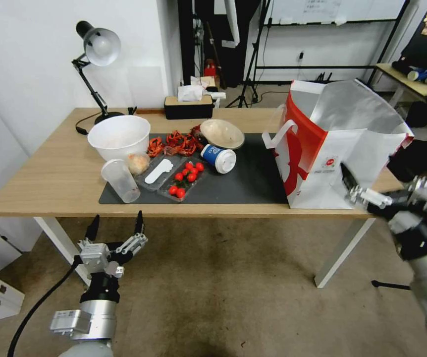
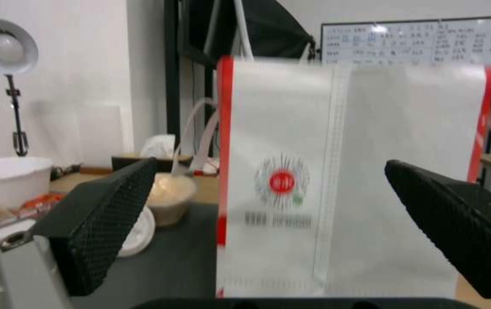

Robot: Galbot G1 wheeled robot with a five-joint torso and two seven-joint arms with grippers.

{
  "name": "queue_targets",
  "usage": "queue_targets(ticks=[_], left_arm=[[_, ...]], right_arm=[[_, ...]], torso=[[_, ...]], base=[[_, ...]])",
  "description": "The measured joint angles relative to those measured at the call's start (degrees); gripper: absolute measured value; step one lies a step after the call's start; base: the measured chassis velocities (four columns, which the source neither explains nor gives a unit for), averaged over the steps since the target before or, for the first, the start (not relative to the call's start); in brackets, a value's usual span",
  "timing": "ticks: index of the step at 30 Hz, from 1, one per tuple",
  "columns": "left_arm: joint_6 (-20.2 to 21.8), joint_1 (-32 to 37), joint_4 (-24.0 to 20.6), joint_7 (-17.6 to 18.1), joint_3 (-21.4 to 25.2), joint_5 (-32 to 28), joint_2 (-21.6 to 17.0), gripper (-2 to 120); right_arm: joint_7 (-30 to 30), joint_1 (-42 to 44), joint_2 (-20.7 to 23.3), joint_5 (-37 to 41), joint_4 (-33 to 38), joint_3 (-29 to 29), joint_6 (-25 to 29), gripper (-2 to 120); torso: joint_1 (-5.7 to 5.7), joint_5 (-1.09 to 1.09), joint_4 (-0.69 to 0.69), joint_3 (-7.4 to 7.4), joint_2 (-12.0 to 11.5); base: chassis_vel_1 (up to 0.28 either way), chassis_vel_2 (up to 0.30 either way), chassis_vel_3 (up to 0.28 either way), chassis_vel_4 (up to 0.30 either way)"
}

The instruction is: Pick up the food delivery bag from the floor and place it on the table.

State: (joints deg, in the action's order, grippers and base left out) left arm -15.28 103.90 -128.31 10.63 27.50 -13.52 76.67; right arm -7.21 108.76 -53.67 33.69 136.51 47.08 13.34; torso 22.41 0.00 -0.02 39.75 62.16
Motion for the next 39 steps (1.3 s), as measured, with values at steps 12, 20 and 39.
queue_targets(ticks=[12, 20, 39], left_arm=[[-2.74, -0.8, 3.98, -1.75, -0.43, -0.07, -0.41, 100], [-3.74, -1.51, 6.2, -1.72, -0.01, -0.09, -0.73, 100], [-4.97, -1.82, 7.97, -0.34, 0.04, 0.52, -0.29, 100]], right_arm=[[3.12, -3.35, -7.62, -6.32, -13.79, -9.86, 5.03, 100], [5.06, -6.15, -7.79, -4.83, -16.95, -12.03, 5.31, 100], [5.56, -8.76, -6.76, -3.62, -18.47, -13.84, 4.35, 100]], torso=[[0.0, 0.01, 0.02, 0.01, 0.0], [0.0, -0.01, 0.02, 0.01, 0.0], [0.01, 0.01, 0.02, 0.01, -0.01]], base=[[0.0, 0.0, 0.0, 0.0], [0.0, 0.0, 0.0, 0.0], [0.0, 0.0, 0.0, 0.0]])
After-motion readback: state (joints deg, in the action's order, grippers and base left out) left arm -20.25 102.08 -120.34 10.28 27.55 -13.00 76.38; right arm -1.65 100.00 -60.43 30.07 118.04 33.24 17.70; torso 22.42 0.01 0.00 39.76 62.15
